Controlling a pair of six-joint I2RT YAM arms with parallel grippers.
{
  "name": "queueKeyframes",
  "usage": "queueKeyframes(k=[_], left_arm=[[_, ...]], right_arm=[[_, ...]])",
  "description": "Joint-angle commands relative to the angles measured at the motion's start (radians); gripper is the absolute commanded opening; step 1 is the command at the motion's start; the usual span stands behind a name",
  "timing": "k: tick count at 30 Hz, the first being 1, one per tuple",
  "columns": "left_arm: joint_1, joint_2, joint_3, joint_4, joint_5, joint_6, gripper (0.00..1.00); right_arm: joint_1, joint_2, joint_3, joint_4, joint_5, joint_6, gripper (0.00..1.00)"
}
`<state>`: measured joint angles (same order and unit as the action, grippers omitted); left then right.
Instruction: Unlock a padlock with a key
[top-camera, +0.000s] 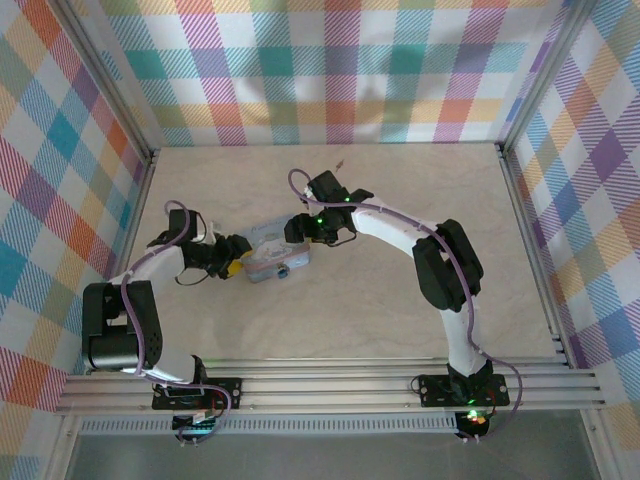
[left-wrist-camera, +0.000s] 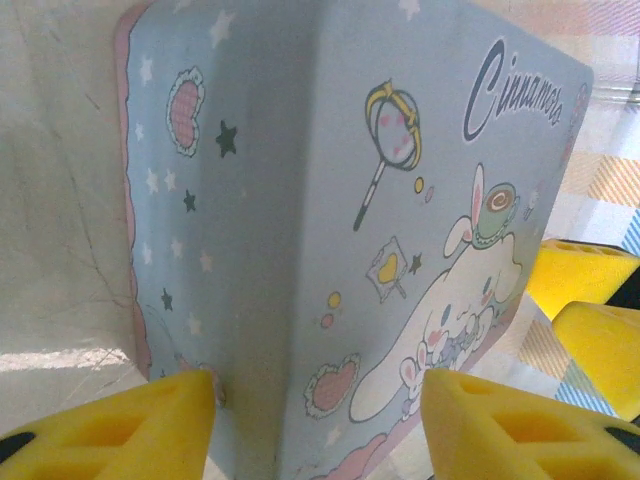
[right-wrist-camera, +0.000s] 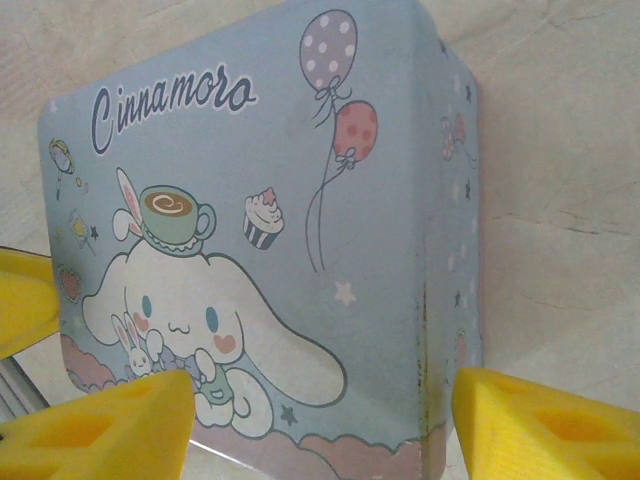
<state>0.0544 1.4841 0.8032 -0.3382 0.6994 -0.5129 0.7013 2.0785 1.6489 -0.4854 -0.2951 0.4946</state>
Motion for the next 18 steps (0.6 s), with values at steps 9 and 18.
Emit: queueKeyframes(k=[9, 18], left_arm=[[-0.076, 0.106, 0.077, 0.051, 0.003, 0.0, 0.47], [-0.186, 0.21, 0.177, 0.085, -0.044, -0.038, 0.42]], right_arm=[[-0.038, 0.033, -0.022, 0.051, -0.124, 0.015, 0.64], [-0.091, 0.021, -0.037, 0.015, -0.167, -0.029, 0.46]])
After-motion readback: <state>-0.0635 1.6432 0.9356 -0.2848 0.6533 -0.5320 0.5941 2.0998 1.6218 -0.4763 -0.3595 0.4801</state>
